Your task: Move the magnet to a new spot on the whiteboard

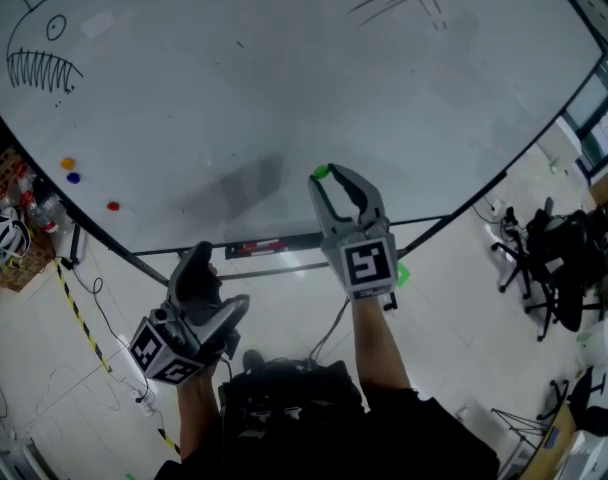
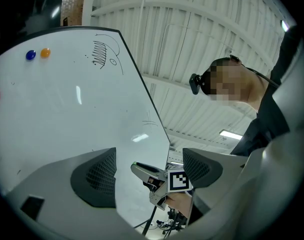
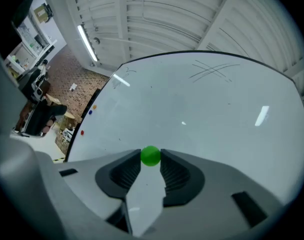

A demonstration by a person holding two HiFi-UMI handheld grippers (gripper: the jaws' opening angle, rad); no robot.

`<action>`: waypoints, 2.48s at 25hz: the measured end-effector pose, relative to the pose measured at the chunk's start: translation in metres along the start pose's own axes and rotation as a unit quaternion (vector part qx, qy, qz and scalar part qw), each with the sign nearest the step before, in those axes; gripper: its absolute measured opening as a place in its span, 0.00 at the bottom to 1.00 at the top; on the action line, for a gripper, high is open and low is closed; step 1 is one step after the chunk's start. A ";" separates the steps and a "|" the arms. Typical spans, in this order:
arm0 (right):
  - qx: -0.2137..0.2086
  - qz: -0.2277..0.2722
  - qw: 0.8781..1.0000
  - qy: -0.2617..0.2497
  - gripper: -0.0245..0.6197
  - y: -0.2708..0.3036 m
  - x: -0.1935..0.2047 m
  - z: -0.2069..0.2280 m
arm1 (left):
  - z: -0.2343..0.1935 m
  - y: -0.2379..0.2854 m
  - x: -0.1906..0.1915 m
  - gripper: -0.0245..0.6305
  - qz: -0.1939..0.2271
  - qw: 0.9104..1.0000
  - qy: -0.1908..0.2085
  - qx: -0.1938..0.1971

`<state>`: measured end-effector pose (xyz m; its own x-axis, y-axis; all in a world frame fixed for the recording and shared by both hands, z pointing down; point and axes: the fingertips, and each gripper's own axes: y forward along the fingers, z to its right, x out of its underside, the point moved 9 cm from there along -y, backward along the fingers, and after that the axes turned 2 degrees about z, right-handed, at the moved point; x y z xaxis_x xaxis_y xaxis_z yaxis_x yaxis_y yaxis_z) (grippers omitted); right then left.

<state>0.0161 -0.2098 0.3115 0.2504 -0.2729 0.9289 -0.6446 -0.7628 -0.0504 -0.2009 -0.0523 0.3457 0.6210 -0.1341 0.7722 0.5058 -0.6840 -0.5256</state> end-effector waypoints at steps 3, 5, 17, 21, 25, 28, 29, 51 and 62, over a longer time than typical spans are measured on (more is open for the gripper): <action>0.011 -0.002 1.000 -0.014 0.27 0.010 -0.001 0.000 | -0.004 -0.001 -0.002 0.67 -0.002 1.000 0.005 0.005; 0.021 0.003 0.999 -0.027 0.27 0.016 -0.002 0.001 | -0.007 -0.002 -0.004 0.67 -0.002 1.000 0.006 0.008; 0.087 -0.043 0.987 -0.128 0.27 0.051 -0.020 0.002 | -0.021 -0.015 -0.011 0.67 0.005 1.000 -0.003 -0.013; 0.079 -0.065 0.987 -0.128 0.27 0.057 -0.015 -0.002 | -0.024 -0.023 -0.011 0.67 0.009 1.000 -0.009 -0.017; 0.078 -0.083 0.987 -0.116 0.27 0.058 0.000 -0.012 | -0.028 -0.028 -0.010 0.67 0.008 1.000 -0.021 -0.015; 0.085 -0.104 0.986 -0.099 0.27 0.057 0.017 -0.014 | -0.029 -0.031 -0.010 0.67 0.006 1.000 -0.024 -0.012; 0.087 -0.106 0.986 -0.098 0.27 0.058 0.022 -0.013 | -0.030 -0.031 -0.010 0.67 0.005 1.000 -0.025 -0.014; -0.025 0.054 0.978 0.202 0.28 -0.036 0.030 0.015 | -0.010 -0.012 -0.002 0.67 -0.015 1.000 -0.028 0.003; -0.087 0.137 0.937 0.310 0.23 -0.109 0.040 0.034 | 0.032 0.013 0.023 0.67 -0.042 0.999 -0.024 0.008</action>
<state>0.1211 -0.1578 0.3413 -0.3747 -0.0114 0.9271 -0.7445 -0.5923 -0.3082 -0.1615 -0.0415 0.3454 0.6042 -0.0425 0.7957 0.5662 -0.6796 -0.4663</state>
